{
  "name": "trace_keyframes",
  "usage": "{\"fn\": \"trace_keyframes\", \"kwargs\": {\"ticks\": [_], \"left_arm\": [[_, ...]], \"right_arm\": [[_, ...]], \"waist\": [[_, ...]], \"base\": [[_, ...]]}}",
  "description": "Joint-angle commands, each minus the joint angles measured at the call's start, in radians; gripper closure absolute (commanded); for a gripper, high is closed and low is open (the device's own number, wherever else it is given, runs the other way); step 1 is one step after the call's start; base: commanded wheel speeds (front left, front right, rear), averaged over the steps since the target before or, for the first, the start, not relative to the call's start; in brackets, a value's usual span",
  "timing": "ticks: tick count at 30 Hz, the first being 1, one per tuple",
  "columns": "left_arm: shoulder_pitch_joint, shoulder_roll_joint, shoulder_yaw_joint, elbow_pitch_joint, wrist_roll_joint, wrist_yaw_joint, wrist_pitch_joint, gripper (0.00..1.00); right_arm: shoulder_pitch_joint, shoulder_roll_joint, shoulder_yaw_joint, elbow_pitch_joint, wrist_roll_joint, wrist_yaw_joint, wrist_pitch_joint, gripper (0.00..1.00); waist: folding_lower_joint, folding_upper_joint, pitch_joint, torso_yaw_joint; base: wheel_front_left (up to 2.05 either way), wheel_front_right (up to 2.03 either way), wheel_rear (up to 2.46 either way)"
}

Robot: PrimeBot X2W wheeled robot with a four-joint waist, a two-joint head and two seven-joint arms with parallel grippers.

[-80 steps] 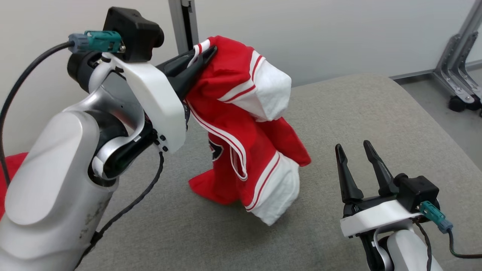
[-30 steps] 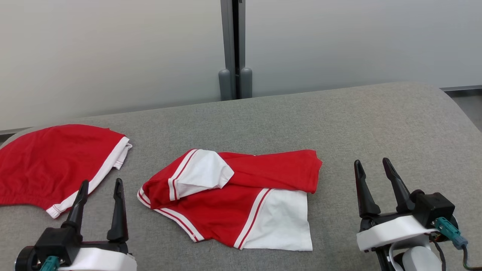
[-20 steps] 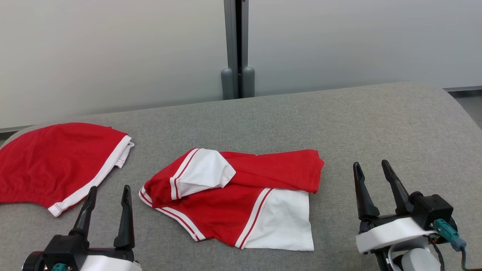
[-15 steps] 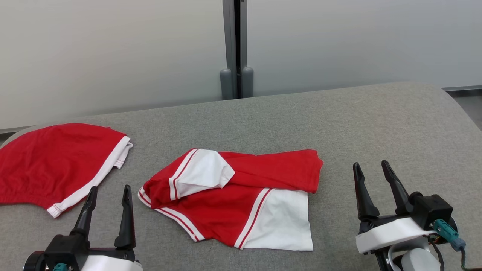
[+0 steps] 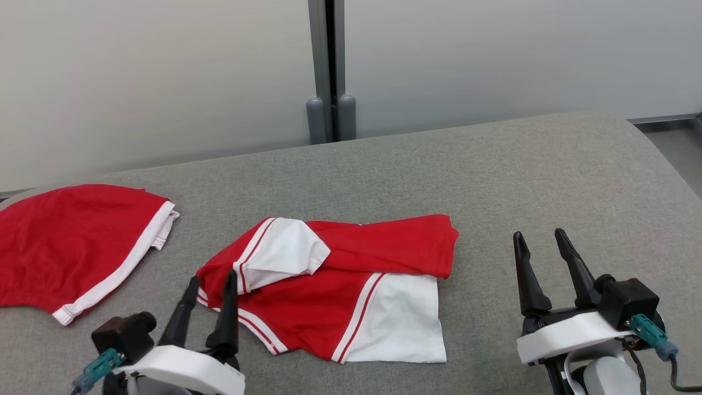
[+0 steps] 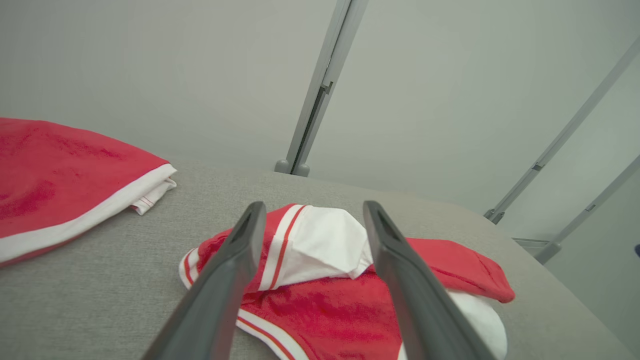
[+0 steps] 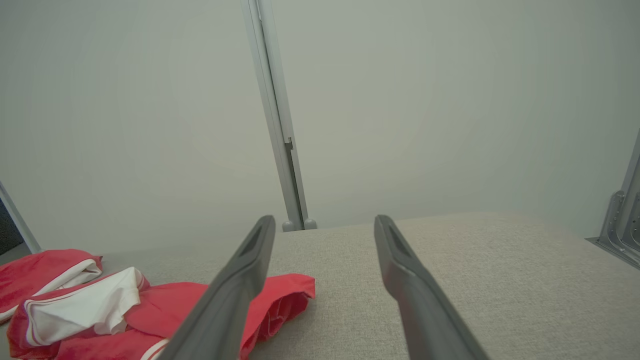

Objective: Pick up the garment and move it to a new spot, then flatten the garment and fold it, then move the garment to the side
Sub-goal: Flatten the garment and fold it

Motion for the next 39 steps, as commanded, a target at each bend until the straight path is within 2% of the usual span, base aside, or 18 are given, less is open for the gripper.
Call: {"fn": "trace_keyframes", "kwargs": {"ticks": [1,4,7,17,20,24,25,26,27,28,34,39], "left_arm": [[-0.021,-0.013,0.001,0.007,-0.034,-0.012,0.022,0.00],[-0.050,-0.053,-0.006,0.040,-0.152,-0.055,0.120,0.00],[-0.087,-0.071,-0.014,0.087,-0.222,-0.073,0.192,0.00],[-0.245,-0.105,0.013,0.328,-0.335,-0.043,0.312,0.00],[-0.286,-0.109,0.032,0.389,-0.349,-0.033,0.300,0.00],[-0.320,-0.111,0.068,0.446,-0.370,-0.043,0.266,0.00],[-0.327,-0.111,0.076,0.454,-0.376,-0.047,0.258,0.08],[-0.332,-0.111,0.084,0.463,-0.382,-0.048,0.253,0.50],[-0.337,-0.108,0.087,0.472,-0.382,-0.050,0.248,0.86],[-0.341,-0.106,0.087,0.479,-0.382,-0.055,0.249,1.00],[-0.343,-0.108,0.066,0.485,-0.381,-0.087,0.255,1.00],[-0.310,-0.114,0.047,0.429,-0.397,-0.118,0.268,1.00]], "right_arm": [[-0.012,-0.003,-0.001,0.000,-0.004,0.000,-0.001,0.00],[-0.020,-0.002,0.000,-0.004,-0.009,0.000,-0.001,0.00],[-0.030,-0.001,0.001,-0.009,-0.010,0.000,-0.001,0.00],[-0.076,0.004,0.001,-0.023,0.003,0.000,-0.001,0.00],[-0.081,0.007,0.001,-0.026,0.007,0.000,-0.001,0.00],[-0.081,0.009,-0.005,-0.025,0.007,0.000,-0.001,0.00],[-0.081,0.009,-0.006,-0.025,0.006,0.000,-0.001,0.00],[-0.080,0.010,-0.008,-0.025,0.006,0.000,-0.001,0.00],[-0.078,0.010,-0.011,-0.025,0.005,0.000,-0.001,0.00],[-0.076,0.010,-0.011,-0.025,0.005,0.000,-0.001,0.00],[-0.069,0.011,-0.012,-0.024,0.001,0.000,-0.001,0.00],[-0.055,0.011,-0.015,-0.020,-0.009,0.000,-0.001,0.00]], "waist": [[0.0000,0.0000,0.005,-0.011],[0.0000,0.0000,0.018,-0.036],[0.0000,0.0000,0.036,-0.063],[0.0000,0.0000,0.117,-0.152],[0.0000,0.0000,0.129,-0.171],[0.0000,0.0000,0.133,-0.182],[0.0000,0.0000,0.133,-0.182],[0.0000,0.0000,0.133,-0.181],[0.0000,0.0000,0.133,-0.179],[0.0000,0.0000,0.133,-0.176],[0.0000,0.0000,0.123,-0.144],[0.0000,0.0000,0.100,-0.088]], "base": [[0.00,0.00,0.00],[0.00,0.00,0.00],[0.00,0.00,0.00],[0.00,0.00,0.00],[0.00,0.00,0.00],[0.00,0.00,0.00],[0.00,0.00,0.00],[0.00,0.00,0.00],[0.00,0.00,0.00],[0.00,0.00,0.00],[0.00,0.00,0.00],[0.00,0.00,0.00]]}}
